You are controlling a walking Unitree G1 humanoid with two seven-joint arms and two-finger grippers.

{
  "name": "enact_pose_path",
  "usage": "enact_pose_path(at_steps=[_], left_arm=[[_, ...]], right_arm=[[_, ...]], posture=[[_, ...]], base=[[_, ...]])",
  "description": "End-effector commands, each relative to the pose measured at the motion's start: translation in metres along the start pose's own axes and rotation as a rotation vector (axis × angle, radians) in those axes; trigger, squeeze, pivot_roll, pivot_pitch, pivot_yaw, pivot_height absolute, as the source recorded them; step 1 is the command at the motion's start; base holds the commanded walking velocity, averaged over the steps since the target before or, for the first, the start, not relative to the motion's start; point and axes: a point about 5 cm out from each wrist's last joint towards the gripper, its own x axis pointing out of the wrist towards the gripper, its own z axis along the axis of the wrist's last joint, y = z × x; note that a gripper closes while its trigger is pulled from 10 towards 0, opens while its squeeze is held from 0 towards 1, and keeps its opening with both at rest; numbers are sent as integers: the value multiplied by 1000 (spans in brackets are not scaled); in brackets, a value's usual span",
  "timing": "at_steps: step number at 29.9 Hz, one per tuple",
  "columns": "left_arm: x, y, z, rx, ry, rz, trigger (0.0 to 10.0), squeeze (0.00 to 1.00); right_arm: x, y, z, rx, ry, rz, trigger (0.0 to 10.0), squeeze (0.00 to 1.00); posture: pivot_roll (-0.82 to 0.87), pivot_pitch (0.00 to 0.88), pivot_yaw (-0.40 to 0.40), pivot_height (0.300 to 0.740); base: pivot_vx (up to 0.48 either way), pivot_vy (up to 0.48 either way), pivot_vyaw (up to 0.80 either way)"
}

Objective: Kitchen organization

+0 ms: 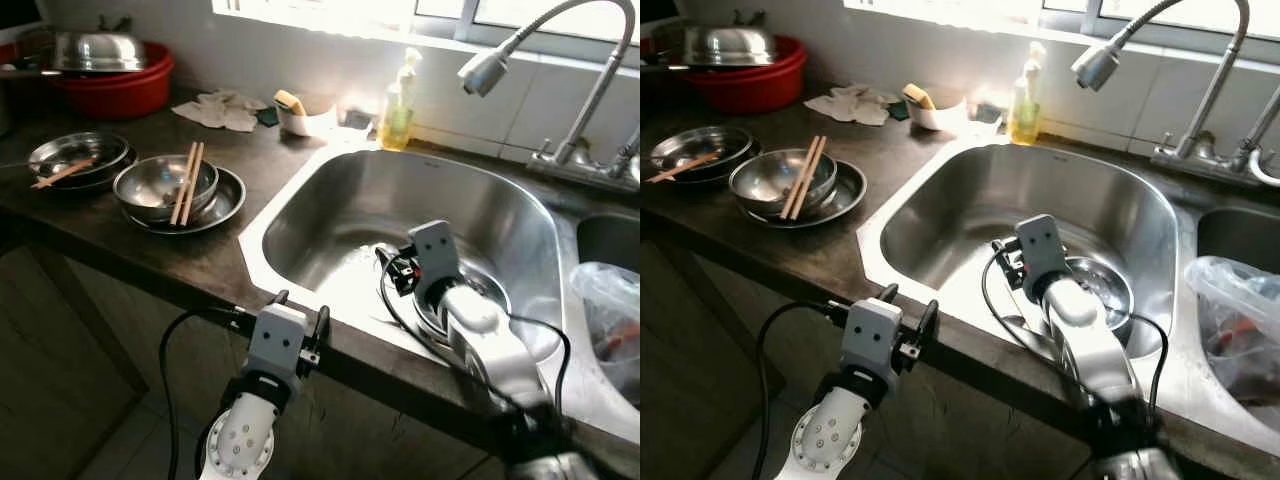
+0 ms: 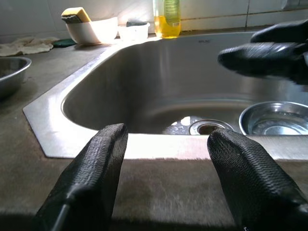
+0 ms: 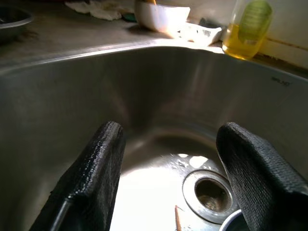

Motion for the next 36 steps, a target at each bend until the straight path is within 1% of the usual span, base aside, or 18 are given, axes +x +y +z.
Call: enact_pose_path(at_steps=[1,2,3,4,5,6,8,10,14,21,24,32,34,36], left_arm=[[0,-2,-5,-9,21,-8,10000,0],[2,-3,-5,-10,16,-12,10000,0],[2,-3,-5,-10,16,-12,10000,0],[5,-3,-5,-10,10,-19,10000,0],[6,-3,-5,-11,10,-21,10000,0],[6,-3,-5,-11,10,-21,10000,0],[6,-4,-7,-13,10,-29,10000,0],[7,-4,-8,-16,11,-32,10000,0],[8,-5,-10,-19,16,-37,10000,0],[9,-5,-12,-23,19,-39,10000,0],[9,-4,-13,-22,23,-31,10000,0],[8,-4,-15,-24,30,-33,10000,0],[8,-4,-15,-25,31,-33,10000,0],[7,-3,-15,-19,30,-34,10000,0]], right_arm=[[-5,-4,10,14,-56,-26,10000,0],[-16,3,14,37,-93,-26,10000,0],[-16,3,14,37,-93,-26,10000,0],[-31,11,19,76,-138,-39,10000,0],[-36,13,20,89,-145,-48,10000,0],[-36,13,20,89,-145,-48,10000,0],[-47,16,16,115,-143,-69,10000,0],[-54,17,11,132,-133,-90,10000,0],[-64,19,2,152,-103,-119,10000,0],[-67,22,1,165,-89,-126,10000,0],[-66,23,0,159,-93,-121,10000,0],[-63,23,1,167,-98,-119,10000,0],[-62,23,1,167,-96,-121,10000,0],[-61,21,1,171,-92,-126,10000,0]], posture=[[196,25,-68,740],[186,11,-56,740],[186,11,-56,740],[176,3,-47,740],[176,3,-47,740],[176,3,-47,740],[169,0,-45,740],[166,0,-41,740],[164,0,-35,740],[163,0,-32,740],[169,0,-35,740],[172,0,-33,740],[172,0,-33,740],[172,0,-35,740]], base=[[0,0,0],[0,0,0],[0,0,0],[0,0,0],[0,0,0],[0,0,0],[0,0,0],[0,0,0],[0,0,0],[0,0,0],[0,349,167],[0,431,791],[0,450,0],[0,0,0]])
